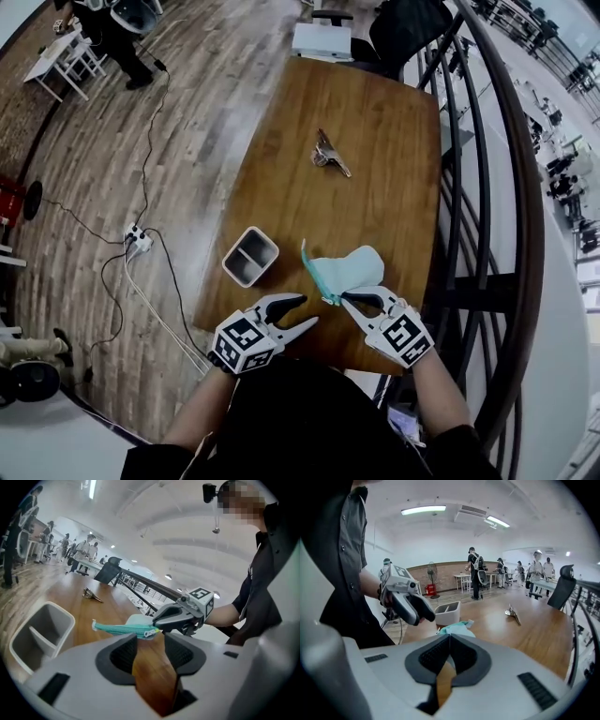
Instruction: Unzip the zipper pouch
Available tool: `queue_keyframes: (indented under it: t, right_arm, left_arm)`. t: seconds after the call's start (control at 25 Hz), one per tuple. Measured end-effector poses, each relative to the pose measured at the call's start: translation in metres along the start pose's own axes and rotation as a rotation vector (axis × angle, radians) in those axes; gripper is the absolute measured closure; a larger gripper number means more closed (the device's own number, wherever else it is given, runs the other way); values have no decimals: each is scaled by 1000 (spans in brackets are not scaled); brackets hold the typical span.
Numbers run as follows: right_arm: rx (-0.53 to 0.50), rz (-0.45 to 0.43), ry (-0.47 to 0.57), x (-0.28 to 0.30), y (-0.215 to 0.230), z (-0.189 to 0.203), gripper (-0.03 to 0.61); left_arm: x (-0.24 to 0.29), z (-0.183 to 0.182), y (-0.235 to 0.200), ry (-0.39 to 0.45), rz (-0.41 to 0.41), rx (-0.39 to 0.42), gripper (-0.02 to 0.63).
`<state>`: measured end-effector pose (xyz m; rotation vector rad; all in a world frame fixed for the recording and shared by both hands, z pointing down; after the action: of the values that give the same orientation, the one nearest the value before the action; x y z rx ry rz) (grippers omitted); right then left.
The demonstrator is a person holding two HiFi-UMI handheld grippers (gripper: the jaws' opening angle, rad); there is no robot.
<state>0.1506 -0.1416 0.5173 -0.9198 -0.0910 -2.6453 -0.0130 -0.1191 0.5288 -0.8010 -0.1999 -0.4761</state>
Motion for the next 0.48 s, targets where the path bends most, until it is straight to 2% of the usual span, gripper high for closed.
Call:
queue_keyframes:
  t: [0.16, 0.32, 0.48]
  right_arm:
    - [34, 13, 31, -1, -4, -7, 578]
    - [56, 1, 34, -5, -9, -6, 578]
    - [67, 1, 33, -6, -9, -4, 578]
  left_arm:
    - [13, 2, -2, -37, 37, -22, 434]
    - [20, 0, 2, -27, 75, -65, 436]
    - [24, -2, 5, -34, 75, -54, 458]
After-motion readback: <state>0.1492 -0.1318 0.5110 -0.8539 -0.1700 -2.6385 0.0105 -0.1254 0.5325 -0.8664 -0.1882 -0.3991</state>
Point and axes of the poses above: the fingertips, and each gripper's own axes: x forward along the fingers, y to its right, z out of its underside, the point moved 7 cm from there along -x, backward along the fingers, and after that the axes turned 11 degrees about -x, right-handed, at the moved point
